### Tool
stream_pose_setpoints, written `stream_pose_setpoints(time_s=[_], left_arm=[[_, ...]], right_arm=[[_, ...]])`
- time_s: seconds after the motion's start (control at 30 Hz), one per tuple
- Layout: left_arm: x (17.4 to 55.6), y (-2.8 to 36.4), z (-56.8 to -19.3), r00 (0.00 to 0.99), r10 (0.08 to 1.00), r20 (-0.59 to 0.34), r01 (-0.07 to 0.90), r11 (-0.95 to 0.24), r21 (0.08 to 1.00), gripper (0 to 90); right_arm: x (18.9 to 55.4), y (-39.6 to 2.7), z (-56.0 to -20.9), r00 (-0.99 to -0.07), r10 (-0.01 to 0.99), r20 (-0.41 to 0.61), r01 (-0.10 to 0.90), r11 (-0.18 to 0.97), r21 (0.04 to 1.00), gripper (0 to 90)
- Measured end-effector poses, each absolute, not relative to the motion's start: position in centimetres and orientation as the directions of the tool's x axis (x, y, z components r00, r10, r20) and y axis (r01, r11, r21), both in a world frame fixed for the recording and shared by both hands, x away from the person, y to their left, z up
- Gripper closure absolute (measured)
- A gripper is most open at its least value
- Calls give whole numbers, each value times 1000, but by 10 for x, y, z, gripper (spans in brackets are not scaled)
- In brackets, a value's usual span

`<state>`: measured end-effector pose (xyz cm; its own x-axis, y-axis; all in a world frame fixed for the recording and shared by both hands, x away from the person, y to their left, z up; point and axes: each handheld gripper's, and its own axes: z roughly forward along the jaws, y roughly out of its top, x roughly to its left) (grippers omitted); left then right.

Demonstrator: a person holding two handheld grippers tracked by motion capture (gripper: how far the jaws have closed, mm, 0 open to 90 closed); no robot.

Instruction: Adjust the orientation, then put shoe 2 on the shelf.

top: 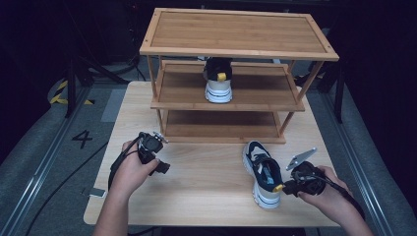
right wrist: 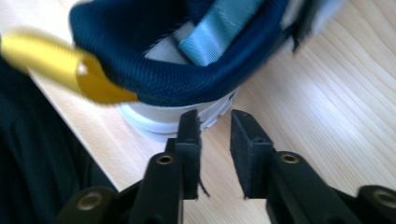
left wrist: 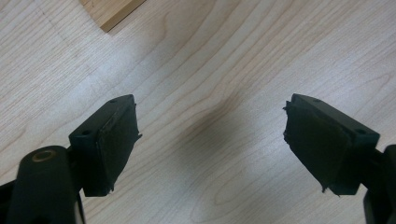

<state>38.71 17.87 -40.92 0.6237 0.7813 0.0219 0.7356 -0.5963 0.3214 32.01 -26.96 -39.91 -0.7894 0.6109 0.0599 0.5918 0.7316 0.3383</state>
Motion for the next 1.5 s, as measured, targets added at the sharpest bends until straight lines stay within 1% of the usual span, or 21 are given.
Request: stream_pose_setpoints(time_s=[0.13, 0.23, 0.3, 0.4, 0.53, 0.6, 0.7, 0.97, 1.1, 1.17, 1.3, 1.37, 1.5], left_arm=[[386, 180, -409, 622, 783, 20, 736, -593, 326, 178], [386, 182, -409, 618, 786, 22, 739, -590, 327, 178], [385, 183, -410, 614, 789, 25, 741, -588, 324, 178], [384, 183, -411, 617, 786, 24, 740, -591, 321, 178], [381, 184, -411, 615, 788, 24, 742, -588, 323, 178], [379, 187, -411, 611, 791, 23, 745, -585, 321, 178], [376, 190, -411, 596, 803, 23, 754, -570, 327, 178], [373, 196, -417, 591, 807, 15, 765, -566, 308, 189], [371, 199, -417, 586, 810, 19, 767, -562, 308, 189], [370, 199, -417, 586, 810, 18, 767, -562, 309, 187], [369, 201, -418, 581, 814, 16, 770, -556, 312, 186], [367, 203, -418, 577, 816, 16, 773, -553, 310, 187], [366, 205, -418, 573, 819, 14, 775, -548, 315, 187]], right_arm=[[316, -260, -397, -821, 569, 42, 546, 762, 348, 648], [311, -261, -386, -836, 549, 7, 517, 783, 346, 553], [305, -259, -375, -856, 516, -26, 476, 808, 346, 532], [296, -253, -364, -878, 477, -29, 429, 813, 393, 505], [294, -243, -357, -899, 434, -51, 370, 817, 443, 495], [296, -238, -358, -904, 423, -57, 352, 816, 459, 460], [300, -235, -361, -910, 412, -45, 347, 815, 464, 461], [320, -224, -392, -925, 378, 41, 360, 836, 413, 486], [324, -219, -404, -936, 344, 79, 346, 850, 397, 488], [325, -217, -408, -940, 330, 92, 339, 856, 392, 515], [326, -215, -408, -945, 294, 142, 327, 864, 384, 654], [326, -213, -408, -949, 278, 150, 314, 868, 384, 702], [327, -211, -404, -950, 274, 149, 310, 875, 371, 709]])
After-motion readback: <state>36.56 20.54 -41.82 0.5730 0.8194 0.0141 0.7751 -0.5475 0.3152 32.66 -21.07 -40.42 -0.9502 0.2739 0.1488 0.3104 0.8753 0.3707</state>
